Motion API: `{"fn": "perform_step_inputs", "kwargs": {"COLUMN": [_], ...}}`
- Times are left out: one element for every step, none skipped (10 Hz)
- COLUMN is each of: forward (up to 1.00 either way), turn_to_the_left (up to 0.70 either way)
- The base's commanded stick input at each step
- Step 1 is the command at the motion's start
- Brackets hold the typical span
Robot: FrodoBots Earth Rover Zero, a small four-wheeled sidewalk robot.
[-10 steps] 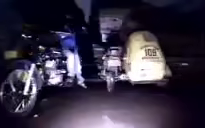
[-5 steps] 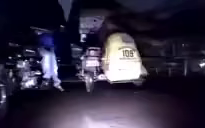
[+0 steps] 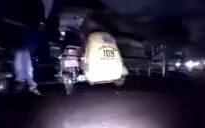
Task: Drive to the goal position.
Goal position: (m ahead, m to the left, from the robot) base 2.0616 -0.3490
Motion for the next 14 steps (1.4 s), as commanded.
{"fn": "perform_step_inputs", "kwargs": {"forward": [0.50, 0.50, 0.50, 0.50, 0.50, 0.50, 0.50, 0.50, 0.50, 0.50, 0.50, 0.50, 0.50, 0.50], "turn_to_the_left": [-0.27, -0.27, -0.27, -0.27, -0.05, -0.27, -0.27, -0.27, -0.27, -0.02, 0.00, 0.00, 0.00, 0.00]}}
